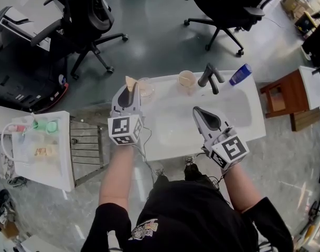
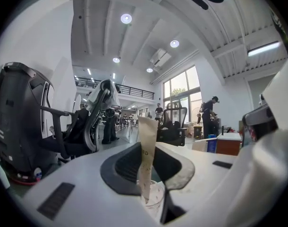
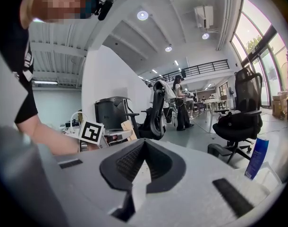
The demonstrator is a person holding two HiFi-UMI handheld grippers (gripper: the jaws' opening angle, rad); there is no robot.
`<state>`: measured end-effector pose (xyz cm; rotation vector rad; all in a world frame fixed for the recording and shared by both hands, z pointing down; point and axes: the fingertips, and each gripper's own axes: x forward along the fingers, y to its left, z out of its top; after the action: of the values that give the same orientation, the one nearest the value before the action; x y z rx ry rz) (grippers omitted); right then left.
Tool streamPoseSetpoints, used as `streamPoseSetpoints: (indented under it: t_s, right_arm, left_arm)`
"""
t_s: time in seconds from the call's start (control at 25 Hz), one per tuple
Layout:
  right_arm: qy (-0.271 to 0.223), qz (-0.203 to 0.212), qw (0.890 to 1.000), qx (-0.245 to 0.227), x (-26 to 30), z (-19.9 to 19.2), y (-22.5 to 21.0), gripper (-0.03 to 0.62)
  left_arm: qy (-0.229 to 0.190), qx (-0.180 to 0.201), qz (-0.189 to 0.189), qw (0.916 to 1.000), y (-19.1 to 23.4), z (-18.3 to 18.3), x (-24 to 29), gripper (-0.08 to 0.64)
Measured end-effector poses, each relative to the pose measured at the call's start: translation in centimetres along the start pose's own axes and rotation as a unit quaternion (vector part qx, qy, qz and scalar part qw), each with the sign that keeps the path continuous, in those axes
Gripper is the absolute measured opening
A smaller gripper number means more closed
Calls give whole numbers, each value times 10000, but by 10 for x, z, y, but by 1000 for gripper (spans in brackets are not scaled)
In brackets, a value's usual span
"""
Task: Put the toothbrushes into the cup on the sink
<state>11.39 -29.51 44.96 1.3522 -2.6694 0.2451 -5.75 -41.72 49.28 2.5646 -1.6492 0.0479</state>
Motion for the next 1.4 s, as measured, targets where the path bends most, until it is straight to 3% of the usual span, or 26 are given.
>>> streamPoseSetpoints:
  t_s: [0.36,0.68,1.04,1.4]
  right_arm:
    - [123,21,9999,99,16,-6,-11,6]
    - [115,93,9997,191,27,-9,-12,6]
    - [52,159,9997,192,32,-3,-1,6]
    - [-58,107,9997,227,30,3,13,6]
  left_arm:
    - [513,-329,122,9981,8,-47,17,58]
    - [792,-289,281,9960,14,-62,18,60]
    - [804,-199,153,9964,15,-55,6,137]
    - [427,-34,125,9990,19,-18,-15,184]
